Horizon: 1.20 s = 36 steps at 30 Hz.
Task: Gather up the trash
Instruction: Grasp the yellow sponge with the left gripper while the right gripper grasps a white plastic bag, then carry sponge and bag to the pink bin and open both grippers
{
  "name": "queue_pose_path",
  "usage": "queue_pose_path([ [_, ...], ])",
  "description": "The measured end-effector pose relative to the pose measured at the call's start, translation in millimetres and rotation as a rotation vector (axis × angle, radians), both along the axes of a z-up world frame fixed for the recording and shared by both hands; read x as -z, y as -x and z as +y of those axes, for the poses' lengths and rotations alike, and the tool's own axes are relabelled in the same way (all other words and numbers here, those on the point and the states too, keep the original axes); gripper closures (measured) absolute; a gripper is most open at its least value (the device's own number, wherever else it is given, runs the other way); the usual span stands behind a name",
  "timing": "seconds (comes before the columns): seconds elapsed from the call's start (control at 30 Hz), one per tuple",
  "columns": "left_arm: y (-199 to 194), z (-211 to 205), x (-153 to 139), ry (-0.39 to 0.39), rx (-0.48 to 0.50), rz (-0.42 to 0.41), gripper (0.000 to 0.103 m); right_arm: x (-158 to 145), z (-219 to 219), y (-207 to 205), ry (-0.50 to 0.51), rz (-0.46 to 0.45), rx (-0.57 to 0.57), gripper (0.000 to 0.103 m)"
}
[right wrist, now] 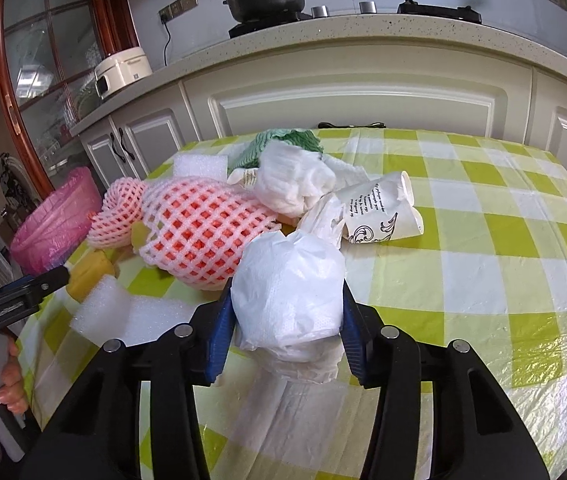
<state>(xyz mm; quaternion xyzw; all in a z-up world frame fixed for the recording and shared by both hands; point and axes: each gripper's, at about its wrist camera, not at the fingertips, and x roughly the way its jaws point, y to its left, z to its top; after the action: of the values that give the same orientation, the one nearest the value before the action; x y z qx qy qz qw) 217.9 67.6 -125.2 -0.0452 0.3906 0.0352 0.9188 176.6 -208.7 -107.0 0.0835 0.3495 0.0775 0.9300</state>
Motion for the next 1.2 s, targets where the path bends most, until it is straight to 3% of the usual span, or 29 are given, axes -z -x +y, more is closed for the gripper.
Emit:
queue_pose_path([
  [0.3, -30, -10, 17, -0.002, 0.003, 0.045, 0.025, 0, -3, 5, -0.016, -0.001, 0.0, 0.056],
  [0.37, -30, -15, 22, -0.009, 0.028, 0.065, 0.038, 0, -3, 6, -0.019, 0.0, 0.0, 0.056],
  [0.47, -25, -18, 25, -0.016, 0.04, 0.057, 0.046, 0, 0, 8, -0.017, -0.003, -0.006, 0.056],
  [0.67, 0, -21, 13, -0.024, 0.048, -0.03, 0.055, -10, 9, 20, -0.006, -0.046, -0.028, 0.057],
  [1.2, 92, 4, -51, -0.025, -0.032, -0.36, 0.056, -51, 70, 58, 0.043, -0.216, -0.147, 0.057],
])
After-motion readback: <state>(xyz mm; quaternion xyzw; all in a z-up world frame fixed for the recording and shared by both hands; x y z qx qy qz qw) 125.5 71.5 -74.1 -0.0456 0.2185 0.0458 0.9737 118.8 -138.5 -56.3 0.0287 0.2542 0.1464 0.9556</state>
